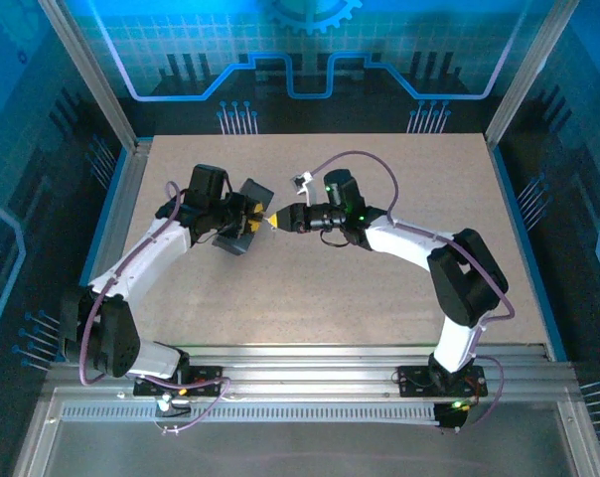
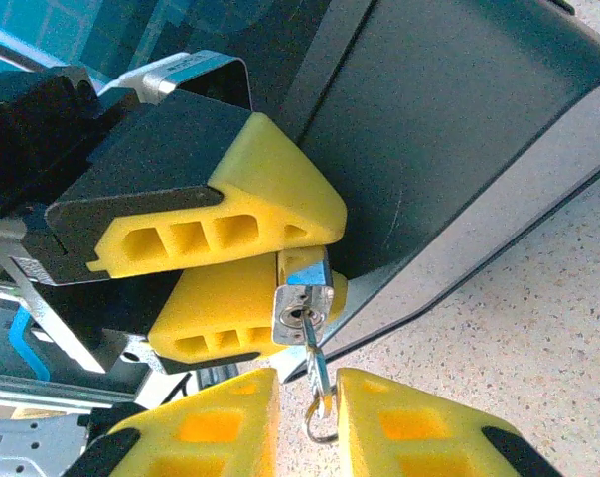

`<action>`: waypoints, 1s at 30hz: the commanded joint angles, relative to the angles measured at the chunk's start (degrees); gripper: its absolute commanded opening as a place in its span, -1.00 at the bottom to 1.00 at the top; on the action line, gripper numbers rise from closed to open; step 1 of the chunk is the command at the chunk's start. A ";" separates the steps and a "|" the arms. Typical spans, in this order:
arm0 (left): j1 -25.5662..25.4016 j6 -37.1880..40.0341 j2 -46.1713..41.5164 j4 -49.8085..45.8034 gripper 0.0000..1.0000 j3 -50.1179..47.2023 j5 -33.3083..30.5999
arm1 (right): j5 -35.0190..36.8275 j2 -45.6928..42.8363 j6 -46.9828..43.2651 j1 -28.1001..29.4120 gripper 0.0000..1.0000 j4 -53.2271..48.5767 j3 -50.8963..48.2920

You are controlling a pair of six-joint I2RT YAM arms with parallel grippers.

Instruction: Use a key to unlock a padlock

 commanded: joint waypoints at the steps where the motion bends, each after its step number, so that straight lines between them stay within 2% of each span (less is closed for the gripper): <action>1: 0.46 -0.23 -2.77 3.01 -1.00 0.04 1.24 | -0.99 1.12 -0.03 0.78 -0.61 -0.12 1.64; 9: 0.48 -0.51 -2.76 3.47 -1.00 -0.05 1.46 | -1.14 1.28 0.01 1.17 -0.83 -0.11 2.17; 18: 0.03 0.42 -2.35 3.15 -1.00 0.36 2.10 | -1.06 2.24 -0.12 2.66 -1.00 1.15 3.94; 26: -0.32 1.24 -1.75 2.72 -1.00 0.91 3.13 | -1.36 2.68 -0.86 3.49 -1.00 3.56 4.37; 30: -0.58 2.15 -0.77 2.72 -1.00 1.61 4.34 | -0.99 2.30 -5.00 4.17 -1.00 1.49 5.55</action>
